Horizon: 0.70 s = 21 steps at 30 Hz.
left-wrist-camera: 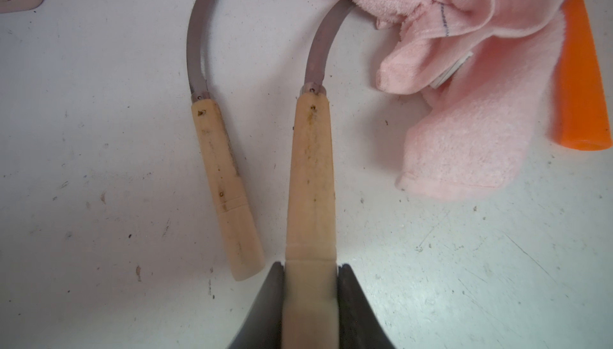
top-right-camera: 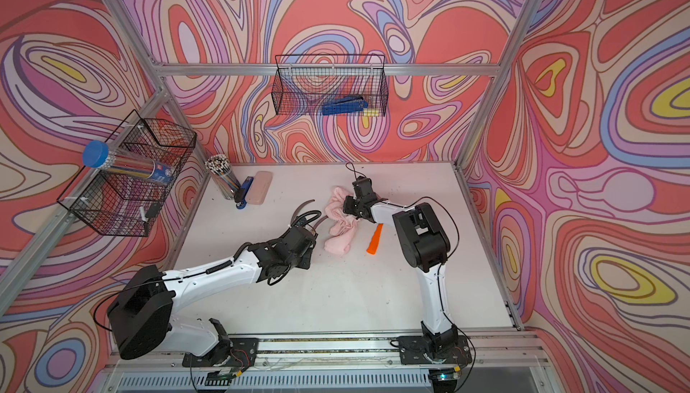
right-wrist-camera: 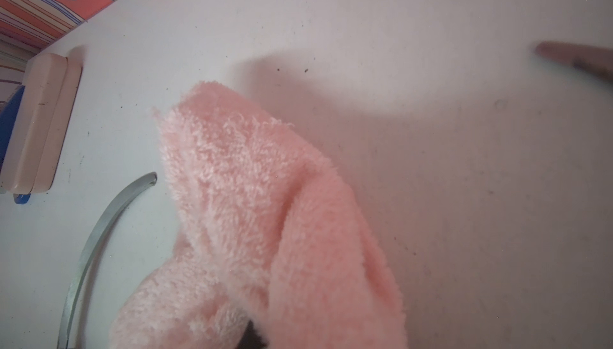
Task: Wipe small sickles with rags
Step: Wipe the small sickle.
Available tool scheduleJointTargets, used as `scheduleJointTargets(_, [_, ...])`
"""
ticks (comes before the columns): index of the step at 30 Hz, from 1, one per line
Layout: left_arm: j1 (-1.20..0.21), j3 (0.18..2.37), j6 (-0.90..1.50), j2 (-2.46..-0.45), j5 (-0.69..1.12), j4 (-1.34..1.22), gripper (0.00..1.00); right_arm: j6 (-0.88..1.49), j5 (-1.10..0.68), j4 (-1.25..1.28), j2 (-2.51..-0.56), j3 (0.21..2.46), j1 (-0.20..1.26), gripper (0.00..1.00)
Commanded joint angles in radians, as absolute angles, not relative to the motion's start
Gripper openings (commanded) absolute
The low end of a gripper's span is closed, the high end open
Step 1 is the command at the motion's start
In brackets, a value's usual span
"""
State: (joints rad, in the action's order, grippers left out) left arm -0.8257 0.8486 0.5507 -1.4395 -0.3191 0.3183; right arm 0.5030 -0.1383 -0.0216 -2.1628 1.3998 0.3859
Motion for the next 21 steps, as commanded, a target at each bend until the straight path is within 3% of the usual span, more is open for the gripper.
scheduleJointTargets(1, [-0.822, 0.848, 0.569, -1.422, -0.347, 0.338, 0.00, 0.442, -0.102, -0.112, -2.129, 1.373, 0.420, 0.00])
scheduleJointTargets(13, [-0.821, 0.864, 0.551, -1.437, -0.305, 0.333, 0.00, 0.360, -0.225, -0.161, -2.075, 1.471, 0.684, 0.00])
scheduleJointTargets(21, [-0.822, 0.866, 0.551, -1.447, -0.295, 0.328, 0.00, 0.384, -0.280, -0.126, -2.016, 1.421, 0.724, 0.00])
